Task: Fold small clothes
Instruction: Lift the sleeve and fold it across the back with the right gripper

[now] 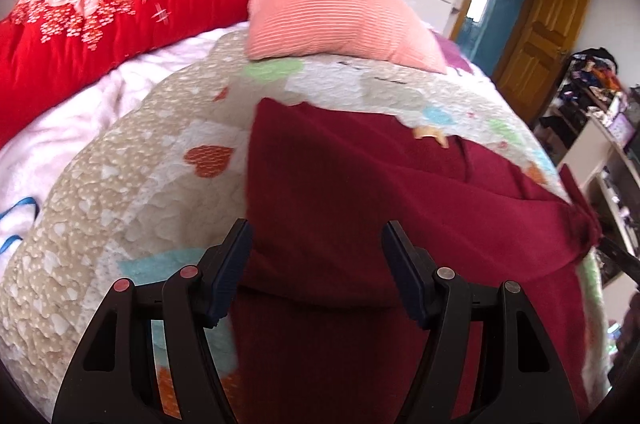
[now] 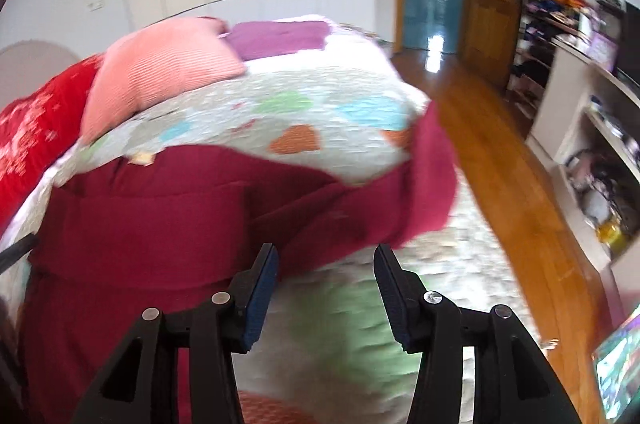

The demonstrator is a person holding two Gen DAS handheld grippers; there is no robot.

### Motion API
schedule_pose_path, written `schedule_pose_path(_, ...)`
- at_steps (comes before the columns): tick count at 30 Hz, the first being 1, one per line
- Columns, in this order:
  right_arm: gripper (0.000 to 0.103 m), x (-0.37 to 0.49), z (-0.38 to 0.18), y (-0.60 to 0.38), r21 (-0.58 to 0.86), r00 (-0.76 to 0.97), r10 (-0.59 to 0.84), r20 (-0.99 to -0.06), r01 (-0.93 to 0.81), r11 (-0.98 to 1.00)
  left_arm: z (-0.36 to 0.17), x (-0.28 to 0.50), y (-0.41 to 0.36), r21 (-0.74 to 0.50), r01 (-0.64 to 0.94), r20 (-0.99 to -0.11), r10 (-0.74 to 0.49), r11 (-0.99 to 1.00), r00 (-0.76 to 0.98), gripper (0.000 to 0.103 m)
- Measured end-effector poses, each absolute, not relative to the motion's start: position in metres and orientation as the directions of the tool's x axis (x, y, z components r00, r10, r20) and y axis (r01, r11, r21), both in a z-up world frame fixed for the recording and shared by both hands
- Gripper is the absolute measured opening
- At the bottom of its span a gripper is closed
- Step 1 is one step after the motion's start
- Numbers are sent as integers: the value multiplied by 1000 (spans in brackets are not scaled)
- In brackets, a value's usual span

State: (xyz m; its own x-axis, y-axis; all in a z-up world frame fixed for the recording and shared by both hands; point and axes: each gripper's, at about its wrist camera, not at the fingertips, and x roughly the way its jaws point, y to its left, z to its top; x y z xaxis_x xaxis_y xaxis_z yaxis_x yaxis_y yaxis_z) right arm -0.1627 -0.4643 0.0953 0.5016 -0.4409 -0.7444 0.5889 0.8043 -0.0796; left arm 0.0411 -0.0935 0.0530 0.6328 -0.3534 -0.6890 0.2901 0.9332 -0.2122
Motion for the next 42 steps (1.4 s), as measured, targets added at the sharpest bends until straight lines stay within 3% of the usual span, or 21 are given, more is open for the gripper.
schedule_pose_path(6,49,-151,104,-532,53,499,-425,-755,692,720,41,39,-117,-141,342,-720,-333,929,609,67)
schedule_pose_path(13,50,-94,87,-593,6,418,-414,-808,709,705,32,41,-118,-139,339,-735,-327,930,594,68)
schedule_pose_path(14,44,-90,81,-600,-38,381,-443,-812,721,691,30,42,-120,-133,341,-738,-322,931,593,68)
schedule_pose_path(15,26,-89,79,-604,-60,367,-457,-810,725,687,29,42,-121,-128,343,-739,-320,931,592,69)
schedule_pose_path(17,10,-97,83,-609,-71,376,-487,-788,730,680,29,42,-122,-124,346,-740,-319,930,592,69)
schedule_pose_path(22,9,-156,101,-620,-90,314,-580,-751,822,562,28,43,-121,-140,346,-740,-330,928,586,69)
schedule_pose_path(25,9,-180,102,-626,-173,236,-619,-749,832,527,28,42,-121,-137,346,-739,-328,928,588,69)
schedule_pose_path(28,20,-192,112,-628,-105,275,-594,-756,845,525,28,42,-121,-136,346,-738,-328,928,590,69)
schedule_pose_path(30,39,-193,122,-627,-6,344,-567,-748,851,525,28,42,-122,-131,346,-738,-324,929,591,69)
schedule_pose_path(32,49,-180,123,-627,87,426,-499,-754,818,568,27,42,-123,-125,345,-739,-319,930,593,69)
schedule_pose_path(35,49,-149,111,-631,160,461,-374,-805,775,611,27,42,-123,-125,348,-742,-321,929,589,70)
schedule_pose_path(39,49,-107,82,-642,110,360,-309,-880,789,604,26,44,-124,-126,352,-743,-323,928,586,71)
schedule_pose_path(42,49,-99,58,-656,152,320,-227,-920,824,545,25,45,-124,-132,357,-744,-331,925,580,73)
